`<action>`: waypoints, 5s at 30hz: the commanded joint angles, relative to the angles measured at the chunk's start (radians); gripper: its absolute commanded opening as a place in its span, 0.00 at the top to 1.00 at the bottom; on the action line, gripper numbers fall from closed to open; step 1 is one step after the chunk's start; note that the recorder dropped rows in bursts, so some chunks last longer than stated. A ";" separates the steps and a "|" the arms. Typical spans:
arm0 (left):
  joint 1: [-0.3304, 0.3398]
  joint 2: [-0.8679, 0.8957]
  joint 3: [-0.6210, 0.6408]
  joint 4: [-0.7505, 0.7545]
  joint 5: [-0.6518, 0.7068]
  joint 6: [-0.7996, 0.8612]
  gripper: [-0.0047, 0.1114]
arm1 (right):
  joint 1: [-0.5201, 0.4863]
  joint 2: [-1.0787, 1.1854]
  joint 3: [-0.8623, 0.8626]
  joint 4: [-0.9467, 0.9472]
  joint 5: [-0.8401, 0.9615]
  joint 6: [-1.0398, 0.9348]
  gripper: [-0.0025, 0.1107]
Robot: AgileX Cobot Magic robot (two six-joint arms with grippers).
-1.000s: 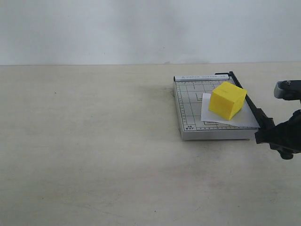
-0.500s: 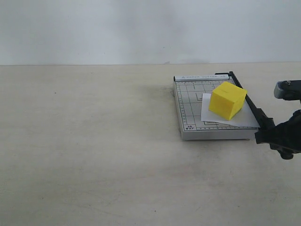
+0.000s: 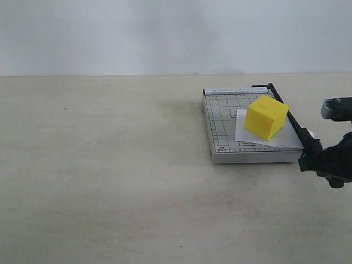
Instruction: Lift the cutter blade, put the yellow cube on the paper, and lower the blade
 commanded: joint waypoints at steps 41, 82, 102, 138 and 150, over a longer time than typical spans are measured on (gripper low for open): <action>0.005 -0.002 0.004 -0.008 0.002 0.006 0.92 | -0.016 0.049 0.013 -0.041 -0.071 -0.011 0.95; 0.005 -0.002 0.004 -0.008 0.002 0.006 0.92 | -0.010 -0.781 0.074 0.011 0.001 0.014 0.94; 0.004 -0.002 0.004 -0.008 -0.002 0.006 0.92 | -0.010 -1.540 0.291 0.036 0.102 0.051 0.98; 0.004 -0.002 0.004 -0.008 -0.002 0.006 0.92 | -0.010 -1.540 0.571 -0.130 0.101 0.259 0.98; 0.004 -0.002 0.004 -0.008 -0.002 0.006 0.92 | -0.010 -1.540 0.571 -0.128 0.103 0.251 0.98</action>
